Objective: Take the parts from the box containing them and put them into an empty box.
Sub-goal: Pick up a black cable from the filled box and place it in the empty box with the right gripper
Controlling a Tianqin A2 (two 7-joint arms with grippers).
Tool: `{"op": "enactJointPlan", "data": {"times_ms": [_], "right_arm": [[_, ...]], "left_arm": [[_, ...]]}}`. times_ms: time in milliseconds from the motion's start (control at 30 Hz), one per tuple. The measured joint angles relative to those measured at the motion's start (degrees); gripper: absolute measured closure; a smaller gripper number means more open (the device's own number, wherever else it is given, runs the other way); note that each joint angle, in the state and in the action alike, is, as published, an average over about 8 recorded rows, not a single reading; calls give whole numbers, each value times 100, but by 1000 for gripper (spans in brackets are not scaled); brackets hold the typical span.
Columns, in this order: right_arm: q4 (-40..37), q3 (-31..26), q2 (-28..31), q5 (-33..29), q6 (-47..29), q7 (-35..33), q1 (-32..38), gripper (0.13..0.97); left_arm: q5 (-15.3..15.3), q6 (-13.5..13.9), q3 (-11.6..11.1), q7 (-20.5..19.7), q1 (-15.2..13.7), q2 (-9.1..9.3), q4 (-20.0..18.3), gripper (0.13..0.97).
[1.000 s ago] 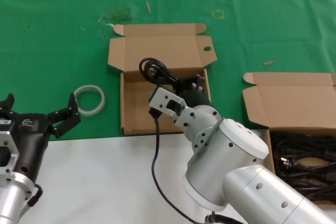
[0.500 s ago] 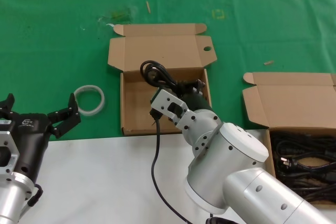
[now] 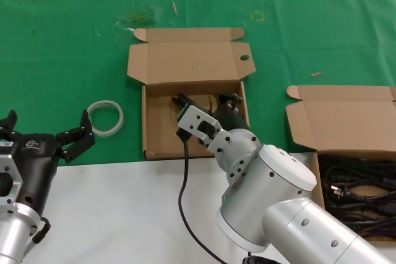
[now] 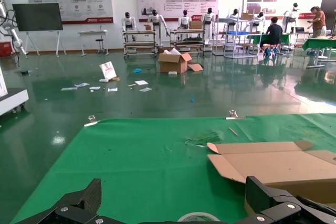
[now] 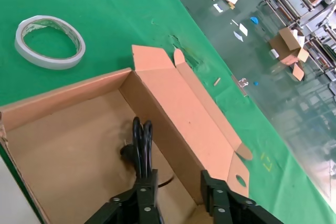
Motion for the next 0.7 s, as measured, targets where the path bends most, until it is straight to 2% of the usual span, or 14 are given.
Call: {"op": "enactJointPlan", "data": {"times_ms": [167, 300, 700], "right_arm": [[0, 0, 0, 0, 0, 0, 0, 739], [0, 0, 0, 0, 0, 0, 0, 739], [0, 0, 0, 0, 0, 0, 0, 487]], "left_arm": [[0, 0, 0, 0, 0, 0, 0, 132], [0, 0, 0, 0, 0, 0, 0, 132], [0, 0, 0, 0, 0, 0, 0, 132]]}}
